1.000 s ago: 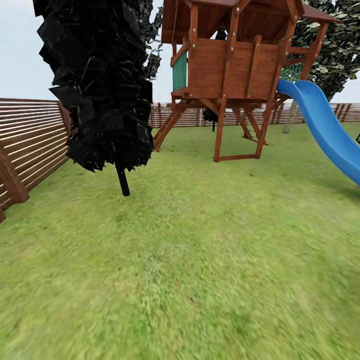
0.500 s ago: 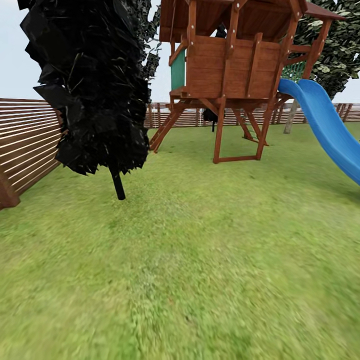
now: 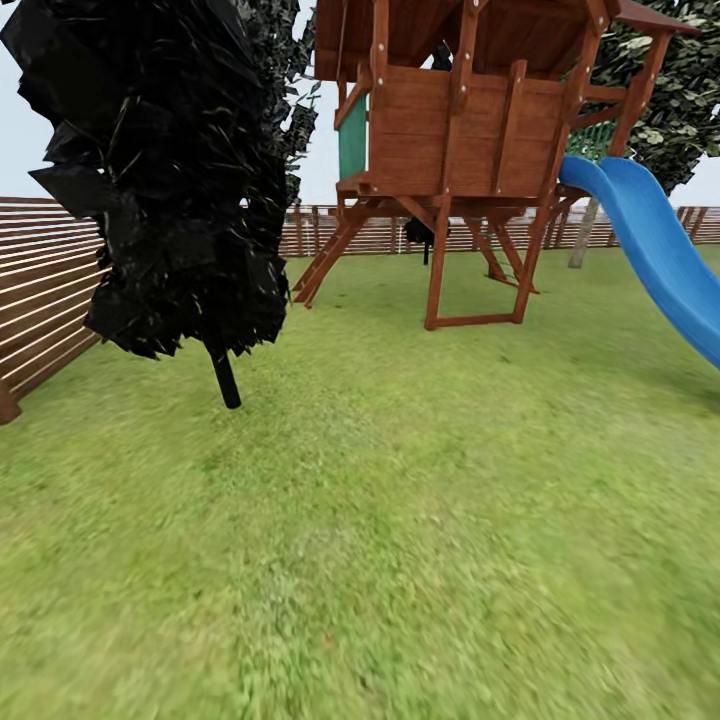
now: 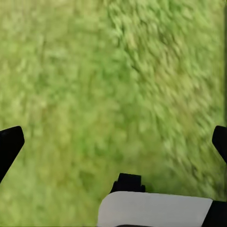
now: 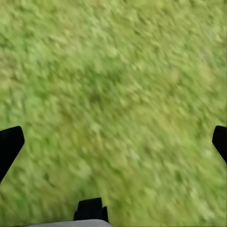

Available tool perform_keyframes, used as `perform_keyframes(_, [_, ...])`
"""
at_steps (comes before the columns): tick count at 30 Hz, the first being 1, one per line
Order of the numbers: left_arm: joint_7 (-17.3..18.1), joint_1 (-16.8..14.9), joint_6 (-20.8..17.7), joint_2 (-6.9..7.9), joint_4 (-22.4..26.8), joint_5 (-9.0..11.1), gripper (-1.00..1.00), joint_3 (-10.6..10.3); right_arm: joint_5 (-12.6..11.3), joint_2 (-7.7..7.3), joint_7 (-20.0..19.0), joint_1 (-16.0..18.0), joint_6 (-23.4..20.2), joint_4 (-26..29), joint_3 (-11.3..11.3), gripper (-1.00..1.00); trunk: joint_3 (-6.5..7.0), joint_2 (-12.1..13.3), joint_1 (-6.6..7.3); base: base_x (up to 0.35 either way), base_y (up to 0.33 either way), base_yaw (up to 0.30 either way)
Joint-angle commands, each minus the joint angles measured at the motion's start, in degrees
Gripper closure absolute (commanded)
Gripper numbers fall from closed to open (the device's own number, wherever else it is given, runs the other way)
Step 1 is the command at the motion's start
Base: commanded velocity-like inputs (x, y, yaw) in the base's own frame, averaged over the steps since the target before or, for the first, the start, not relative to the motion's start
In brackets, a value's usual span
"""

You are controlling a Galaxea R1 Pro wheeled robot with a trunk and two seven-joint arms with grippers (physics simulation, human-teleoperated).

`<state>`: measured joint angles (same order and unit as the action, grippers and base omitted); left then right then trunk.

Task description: Take the three Easter eggs out of the wicker basket on the lawn in the garden, then place them on the lawn next to a single tree (choose any tree) so that all three eggs are next to the same tree and none are left in the basket.

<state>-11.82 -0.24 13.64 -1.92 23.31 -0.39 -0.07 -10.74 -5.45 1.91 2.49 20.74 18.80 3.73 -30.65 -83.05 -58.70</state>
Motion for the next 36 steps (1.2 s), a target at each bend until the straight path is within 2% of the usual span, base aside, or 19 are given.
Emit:
perform_keyframes(1, [-0.23,-0.03,0.16,-0.02,-0.02,-0.04,-1.0,-0.02,-0.41,-0.06,0.2,0.03,0.18,-0.06,0.4,-1.0,-0.05,-0.02,-0.03,0.323,-0.113,0.0])
perform_keyframes(36, [-0.23,-0.03,0.33,-0.02,-0.02,-0.13,-1.0,-0.1,-0.34,-0.09,0.2,-0.01,0.18,-0.1,0.48,-1.0,-0.05,-0.02,-0.03,0.322,-0.113,0.0])
